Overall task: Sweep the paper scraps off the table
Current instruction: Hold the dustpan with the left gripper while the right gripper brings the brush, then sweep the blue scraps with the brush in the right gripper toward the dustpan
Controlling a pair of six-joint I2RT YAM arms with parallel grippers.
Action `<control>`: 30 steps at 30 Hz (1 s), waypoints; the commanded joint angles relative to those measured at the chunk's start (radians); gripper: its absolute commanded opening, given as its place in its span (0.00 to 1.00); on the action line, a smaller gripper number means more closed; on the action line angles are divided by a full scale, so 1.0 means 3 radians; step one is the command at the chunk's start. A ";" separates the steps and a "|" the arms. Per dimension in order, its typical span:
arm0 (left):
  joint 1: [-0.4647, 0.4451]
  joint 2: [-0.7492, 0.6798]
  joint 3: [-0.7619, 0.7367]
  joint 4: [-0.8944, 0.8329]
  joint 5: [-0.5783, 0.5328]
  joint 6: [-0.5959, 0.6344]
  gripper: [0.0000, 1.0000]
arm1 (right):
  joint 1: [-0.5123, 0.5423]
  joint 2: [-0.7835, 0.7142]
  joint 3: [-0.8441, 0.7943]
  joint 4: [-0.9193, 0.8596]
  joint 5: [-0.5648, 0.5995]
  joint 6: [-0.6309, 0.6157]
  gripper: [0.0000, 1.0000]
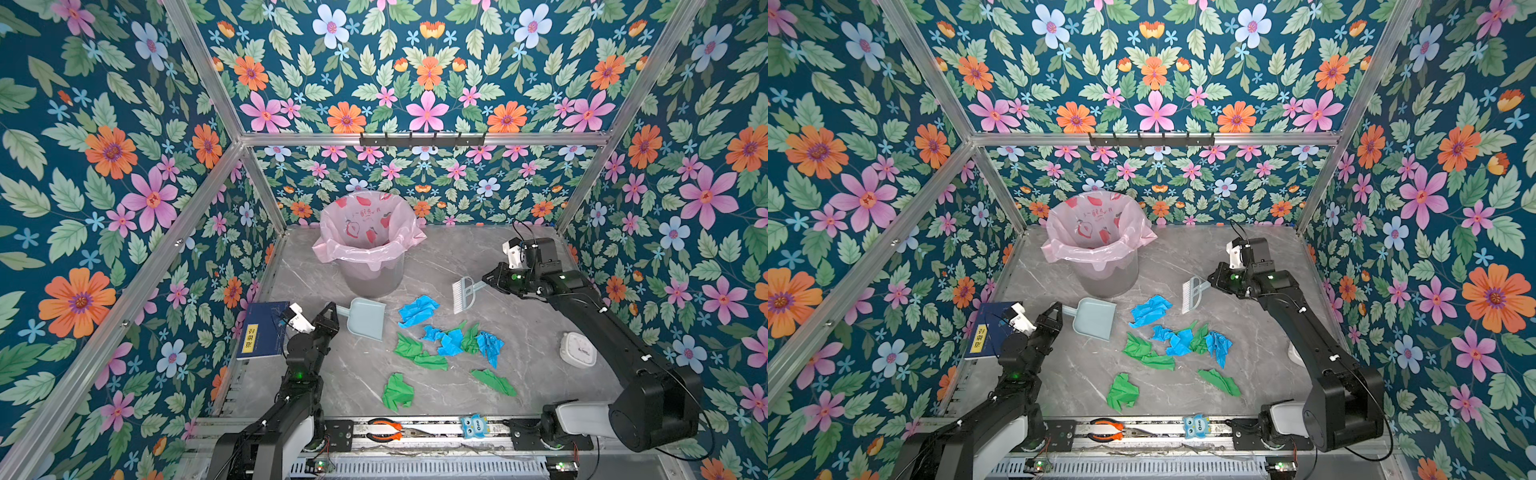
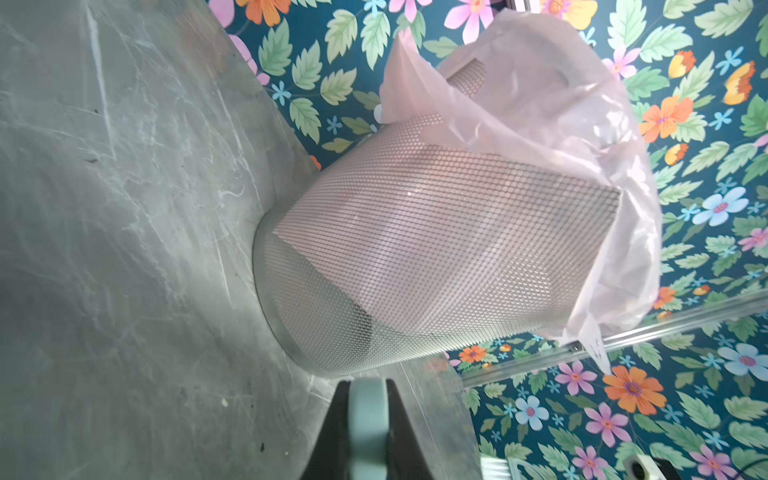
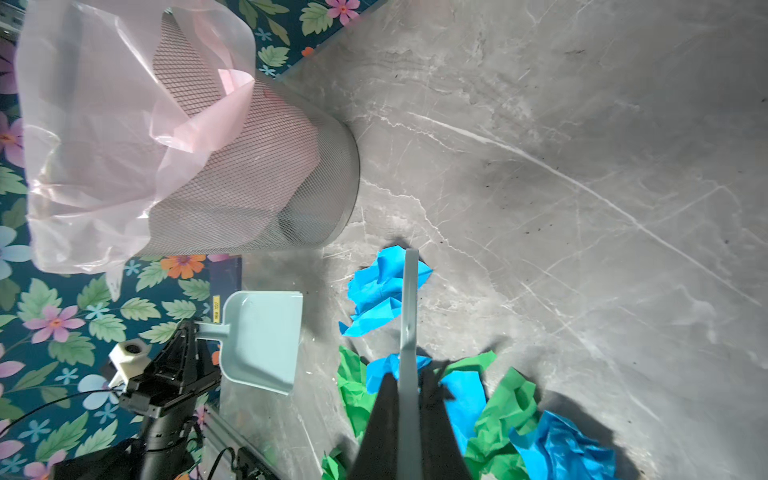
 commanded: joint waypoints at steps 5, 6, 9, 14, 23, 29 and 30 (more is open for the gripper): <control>-0.0211 0.0620 -0.0152 0.0602 -0.0289 0.0003 0.00 | 0.0075 0.0094 0.0061 -0.0068 0.0212 -0.0131 0.00; -0.0267 0.0749 -0.0111 0.0662 -0.0318 0.0012 0.00 | 0.0096 0.0115 0.0079 -0.0079 0.0258 -0.0154 0.00; -0.0423 0.1091 -0.0015 0.0870 -0.0377 0.0027 0.00 | 0.0134 0.0160 0.0129 -0.0119 0.0366 -0.0180 0.00; -0.0555 0.1481 0.0011 0.1193 -0.0485 -0.0010 0.00 | 0.0139 0.0245 0.0198 -0.0175 0.0527 -0.0232 0.00; -0.0644 0.1748 -0.0016 0.1550 -0.0821 0.0088 0.00 | 0.0270 0.0479 0.0325 -0.0170 0.0767 -0.0441 0.00; -0.0693 0.1890 0.0015 0.1671 -0.0983 0.0092 0.00 | 0.0406 0.0652 0.0443 -0.0122 0.0944 -0.0499 0.00; -0.0706 0.1955 0.0024 0.1752 -0.0998 0.0073 0.00 | 0.0411 0.0683 0.0463 -0.0110 0.0953 -0.0497 0.00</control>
